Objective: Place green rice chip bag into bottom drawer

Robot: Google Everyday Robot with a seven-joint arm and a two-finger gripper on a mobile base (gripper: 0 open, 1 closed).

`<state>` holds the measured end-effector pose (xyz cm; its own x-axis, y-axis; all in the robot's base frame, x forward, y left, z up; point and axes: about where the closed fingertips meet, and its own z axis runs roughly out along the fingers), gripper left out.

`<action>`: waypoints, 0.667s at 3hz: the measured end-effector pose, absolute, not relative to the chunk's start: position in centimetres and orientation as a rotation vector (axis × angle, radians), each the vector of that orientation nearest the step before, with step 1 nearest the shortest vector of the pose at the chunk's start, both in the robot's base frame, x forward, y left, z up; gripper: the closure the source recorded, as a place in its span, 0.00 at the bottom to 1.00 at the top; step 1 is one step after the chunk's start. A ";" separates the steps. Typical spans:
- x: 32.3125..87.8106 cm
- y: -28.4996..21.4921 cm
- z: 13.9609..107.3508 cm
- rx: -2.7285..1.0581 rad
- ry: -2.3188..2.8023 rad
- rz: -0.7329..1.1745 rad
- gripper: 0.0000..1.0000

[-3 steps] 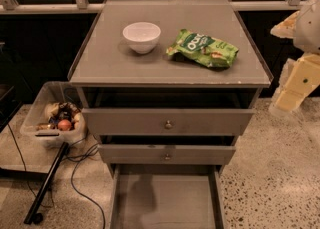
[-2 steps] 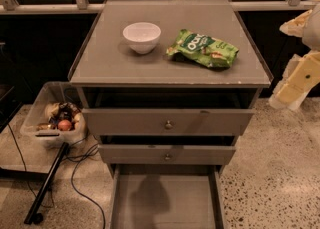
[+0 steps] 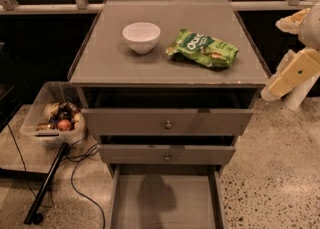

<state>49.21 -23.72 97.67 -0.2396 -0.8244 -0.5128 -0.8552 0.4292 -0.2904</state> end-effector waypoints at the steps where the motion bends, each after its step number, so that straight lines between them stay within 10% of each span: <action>1: 50.2 -22.5 97.8 -1.428 2.040 0.051 0.00; 2: 53.7 -20.5 97.1 -1.377 2.008 0.067 0.00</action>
Offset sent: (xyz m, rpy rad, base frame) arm 0.0964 0.0531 -0.0123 0.1138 -0.1280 -0.0369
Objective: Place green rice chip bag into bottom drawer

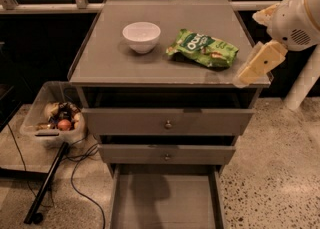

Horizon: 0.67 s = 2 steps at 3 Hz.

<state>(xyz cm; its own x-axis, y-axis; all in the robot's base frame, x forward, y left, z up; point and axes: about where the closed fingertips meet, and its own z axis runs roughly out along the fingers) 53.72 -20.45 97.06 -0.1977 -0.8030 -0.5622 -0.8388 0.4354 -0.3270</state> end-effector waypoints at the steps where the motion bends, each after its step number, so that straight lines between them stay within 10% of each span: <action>1: 57.0 -19.2 95.6 -1.275 2.009 0.071 0.00; 2: 59.5 -18.9 94.4 -1.203 2.009 0.056 0.00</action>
Offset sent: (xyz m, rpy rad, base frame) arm 0.0886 0.0144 -0.0415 0.1139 -0.0902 -0.1777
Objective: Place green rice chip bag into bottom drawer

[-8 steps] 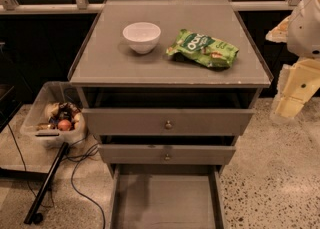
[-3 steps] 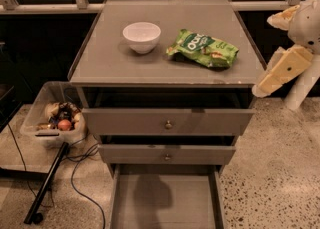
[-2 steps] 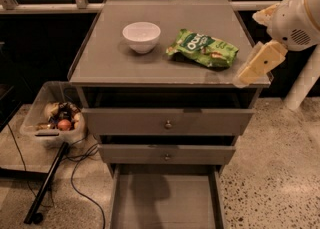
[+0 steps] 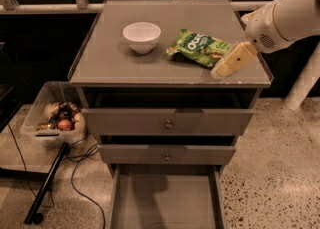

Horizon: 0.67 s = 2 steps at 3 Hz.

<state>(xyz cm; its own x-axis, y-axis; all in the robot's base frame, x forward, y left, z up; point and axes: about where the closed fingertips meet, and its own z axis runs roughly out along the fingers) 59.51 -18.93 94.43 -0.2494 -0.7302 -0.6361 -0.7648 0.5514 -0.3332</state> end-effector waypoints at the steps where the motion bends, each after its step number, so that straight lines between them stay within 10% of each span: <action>1: 63.1 -18.4 92.7 -1.172 1.988 0.054 0.00; 2: 63.1 -18.4 92.7 -1.172 1.988 0.054 0.00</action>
Offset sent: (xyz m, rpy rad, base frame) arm 0.0593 0.0050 -0.0260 0.0287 -0.0484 -0.0121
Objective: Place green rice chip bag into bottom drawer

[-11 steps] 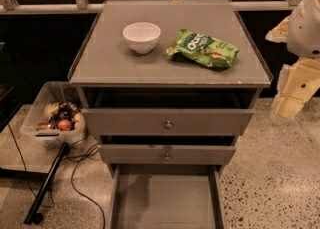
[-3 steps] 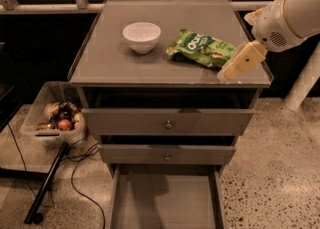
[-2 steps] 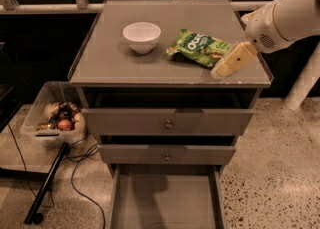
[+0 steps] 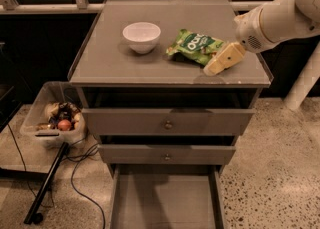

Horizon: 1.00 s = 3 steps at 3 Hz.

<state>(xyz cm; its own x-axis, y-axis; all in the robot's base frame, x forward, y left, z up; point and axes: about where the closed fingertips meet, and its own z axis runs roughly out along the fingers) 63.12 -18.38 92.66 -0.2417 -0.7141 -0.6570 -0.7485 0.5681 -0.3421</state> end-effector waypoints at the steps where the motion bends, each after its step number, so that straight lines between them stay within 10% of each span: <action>1: 64.7 -18.6 92.3 -1.152 1.982 0.057 0.00; 3: 69.5 -18.4 89.5 -1.183 1.994 0.090 0.00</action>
Offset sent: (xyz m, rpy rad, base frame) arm 0.0791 -0.0098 -0.0398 0.0012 0.0254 -0.0214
